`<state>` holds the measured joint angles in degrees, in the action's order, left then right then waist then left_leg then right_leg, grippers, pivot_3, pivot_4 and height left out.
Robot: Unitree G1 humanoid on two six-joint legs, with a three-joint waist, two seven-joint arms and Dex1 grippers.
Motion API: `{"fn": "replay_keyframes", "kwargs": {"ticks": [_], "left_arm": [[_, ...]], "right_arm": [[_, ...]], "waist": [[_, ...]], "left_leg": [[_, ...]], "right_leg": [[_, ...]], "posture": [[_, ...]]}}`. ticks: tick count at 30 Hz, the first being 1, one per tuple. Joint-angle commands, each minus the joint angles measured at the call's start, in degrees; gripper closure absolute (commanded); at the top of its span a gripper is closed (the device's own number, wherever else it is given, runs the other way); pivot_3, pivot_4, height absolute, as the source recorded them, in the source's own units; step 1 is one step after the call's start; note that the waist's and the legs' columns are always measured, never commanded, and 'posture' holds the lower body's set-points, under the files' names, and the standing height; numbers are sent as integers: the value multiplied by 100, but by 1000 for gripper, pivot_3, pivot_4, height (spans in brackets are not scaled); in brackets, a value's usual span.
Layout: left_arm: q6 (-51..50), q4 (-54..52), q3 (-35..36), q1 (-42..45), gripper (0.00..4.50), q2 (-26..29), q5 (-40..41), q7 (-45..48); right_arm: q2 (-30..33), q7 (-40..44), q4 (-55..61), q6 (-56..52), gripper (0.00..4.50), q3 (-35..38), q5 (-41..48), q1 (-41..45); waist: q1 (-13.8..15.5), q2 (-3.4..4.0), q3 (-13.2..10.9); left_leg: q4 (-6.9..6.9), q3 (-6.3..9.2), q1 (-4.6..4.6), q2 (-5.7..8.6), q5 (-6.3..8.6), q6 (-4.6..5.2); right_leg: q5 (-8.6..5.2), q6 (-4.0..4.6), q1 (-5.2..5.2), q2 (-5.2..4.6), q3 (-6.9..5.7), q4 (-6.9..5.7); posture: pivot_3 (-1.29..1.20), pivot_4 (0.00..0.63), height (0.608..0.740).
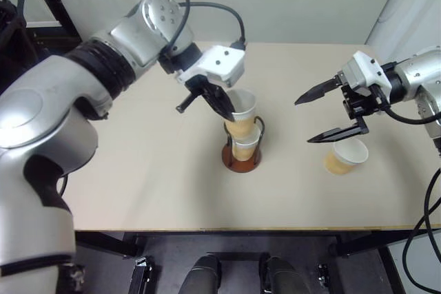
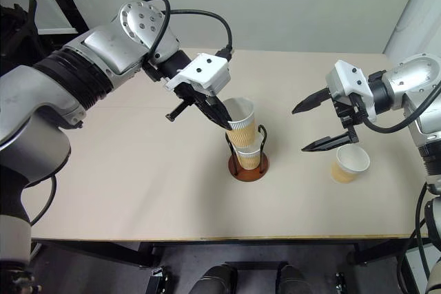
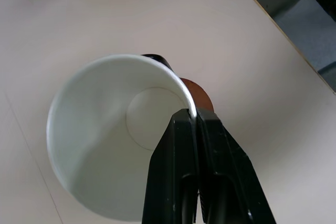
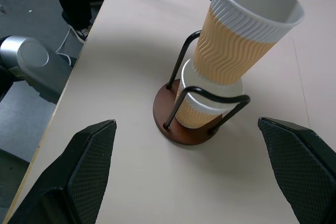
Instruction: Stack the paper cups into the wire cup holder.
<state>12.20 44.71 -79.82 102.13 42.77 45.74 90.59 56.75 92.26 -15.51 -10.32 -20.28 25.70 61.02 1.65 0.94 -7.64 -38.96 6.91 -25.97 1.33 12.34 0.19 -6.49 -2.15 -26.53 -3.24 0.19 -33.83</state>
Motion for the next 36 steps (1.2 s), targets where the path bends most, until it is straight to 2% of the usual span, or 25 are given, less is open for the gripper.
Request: {"fn": "replay_keyframes", "kwargs": {"ticks": [1,12,15,19,25,30,36], "left_arm": [[49,-30,84,218,3844,45,102,191],[170,-15,62,205,44,50,90,191],[276,105,152,180,13,8,25,191],[275,472,646,112,13,-90,23,191],[-91,527,1068,-26,13,211,81,191],[-1130,471,2236,-174,13,-50,661,191],[-1546,171,3035,-554,13,-276,599,191]], "right_arm": [[15,24,108,11,0,127,47,50],[-12,24,76,51,0,130,6,47],[15,24,61,61,0,117,2,52],[194,24,-26,238,0,-4,-100,25],[524,24,-33,55,0,-165,-18,-72],[535,24,-485,533,0,-263,-457,0],[753,24,-1001,1253,0,-557,-1052,102]], "waist": [[-1,0,0],[1,1,-1],[2,2,-1],[10,2,-1],[0,7,-4],[25,5,-4],[32,14,-4]], "left_leg": [[2,-3,1,1,0,0],[3,2,-3,2,1,0],[3,2,-3,2,1,-1],[2,6,-7,3,1,-1],[14,3,-4,1,2,-3],[21,6,-7,4,-1,-4],[33,-1,-1,6,2,2]], "right_leg": [[0,0,0,1,-1,1],[0,0,0,0,-2,6],[0,0,0,1,-2,6],[0,0,0,1,-3,6],[-4,-4,0,1,-2,15],[-5,-4,0,2,-6,19],[-6,-6,4,-2,-3,33]], "posture": [[0,150,740],[0,150,740],[0,150,740],[0,150,740],[0,150,740],[0,150,740],[0,150,740]]}}
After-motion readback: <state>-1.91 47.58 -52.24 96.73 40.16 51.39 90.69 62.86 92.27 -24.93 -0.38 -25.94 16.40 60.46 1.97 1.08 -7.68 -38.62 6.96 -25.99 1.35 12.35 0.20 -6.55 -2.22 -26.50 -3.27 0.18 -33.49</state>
